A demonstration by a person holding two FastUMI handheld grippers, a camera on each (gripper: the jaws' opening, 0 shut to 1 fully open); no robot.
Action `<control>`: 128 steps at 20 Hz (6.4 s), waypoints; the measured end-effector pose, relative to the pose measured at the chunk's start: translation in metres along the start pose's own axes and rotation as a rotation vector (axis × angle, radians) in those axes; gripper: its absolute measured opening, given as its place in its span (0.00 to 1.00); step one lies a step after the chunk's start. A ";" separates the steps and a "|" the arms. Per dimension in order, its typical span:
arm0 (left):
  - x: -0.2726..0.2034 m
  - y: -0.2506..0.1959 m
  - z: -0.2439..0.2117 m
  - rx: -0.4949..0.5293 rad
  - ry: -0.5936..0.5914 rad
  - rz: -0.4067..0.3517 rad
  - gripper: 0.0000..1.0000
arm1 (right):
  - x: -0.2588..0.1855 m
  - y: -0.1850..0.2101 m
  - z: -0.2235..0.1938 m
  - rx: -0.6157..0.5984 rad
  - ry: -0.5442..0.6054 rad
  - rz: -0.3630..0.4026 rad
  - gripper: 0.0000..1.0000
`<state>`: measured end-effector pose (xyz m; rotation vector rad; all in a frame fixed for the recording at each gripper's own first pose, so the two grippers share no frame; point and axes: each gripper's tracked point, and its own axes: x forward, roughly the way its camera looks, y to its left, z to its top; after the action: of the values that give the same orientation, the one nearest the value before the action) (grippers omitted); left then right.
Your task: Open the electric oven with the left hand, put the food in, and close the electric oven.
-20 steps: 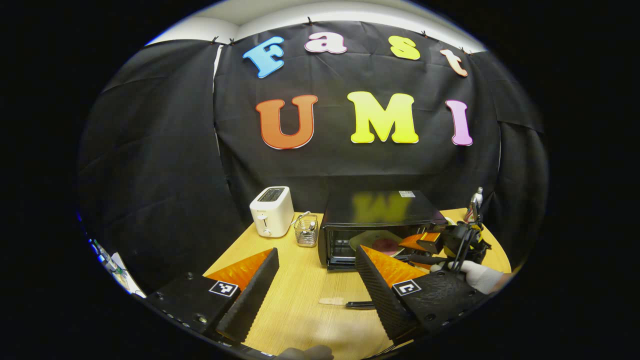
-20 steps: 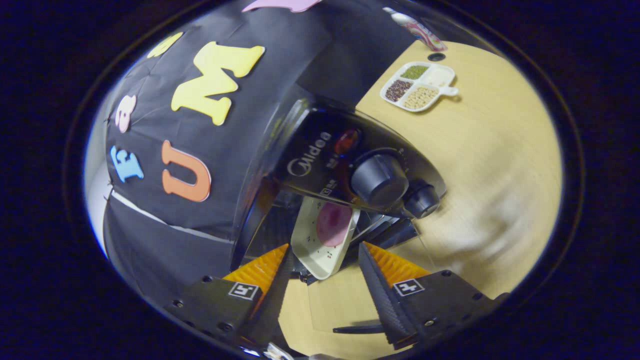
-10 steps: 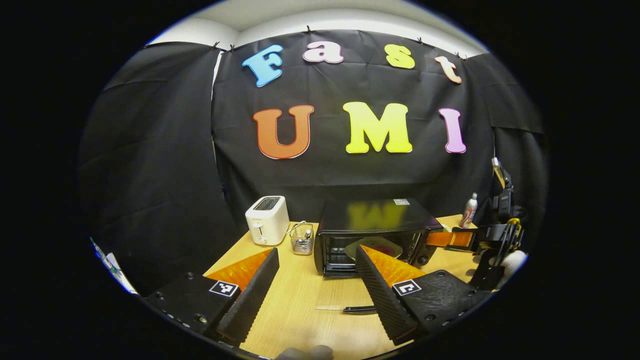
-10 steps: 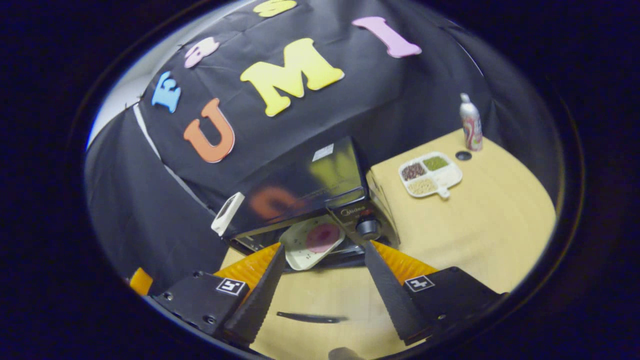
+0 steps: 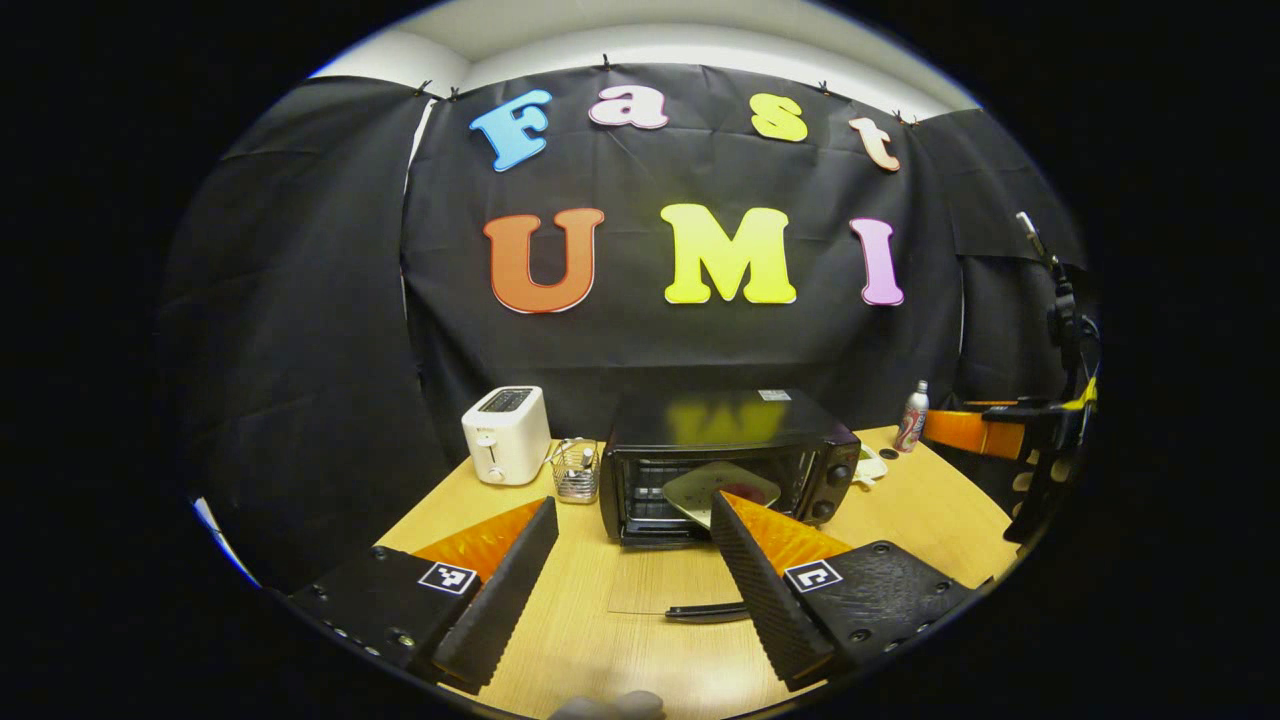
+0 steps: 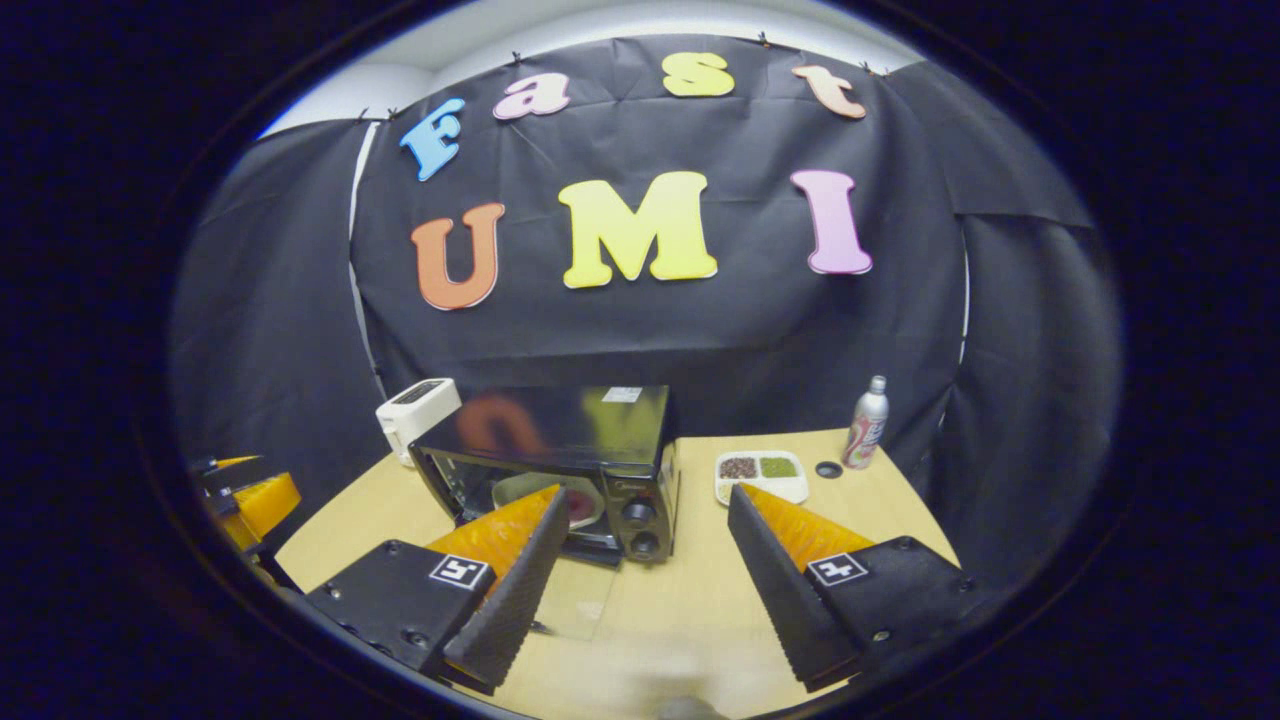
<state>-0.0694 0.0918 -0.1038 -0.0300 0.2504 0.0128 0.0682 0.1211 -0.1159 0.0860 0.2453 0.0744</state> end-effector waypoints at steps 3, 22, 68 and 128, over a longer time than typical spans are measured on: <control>0.007 -0.012 -0.025 0.013 0.034 -0.035 0.96 | -0.023 -0.016 -0.002 -0.022 -0.004 -0.045 1.00; 0.047 -0.093 -0.222 -0.004 0.386 -0.148 0.96 | -0.089 -0.080 -0.031 -0.050 0.090 -0.191 0.96; 0.153 -0.105 -0.079 0.050 0.242 -0.160 0.98 | -0.048 -0.109 -0.029 0.053 0.096 -0.200 0.96; -0.074 -0.100 0.157 -0.001 -0.276 -0.036 0.88 | -0.156 -0.102 0.102 -0.012 -0.247 -0.051 0.96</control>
<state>-0.1006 -0.0038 0.0696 -0.0330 -0.0261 -0.0188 -0.0514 -0.0010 0.0107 0.0762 0.0003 0.0137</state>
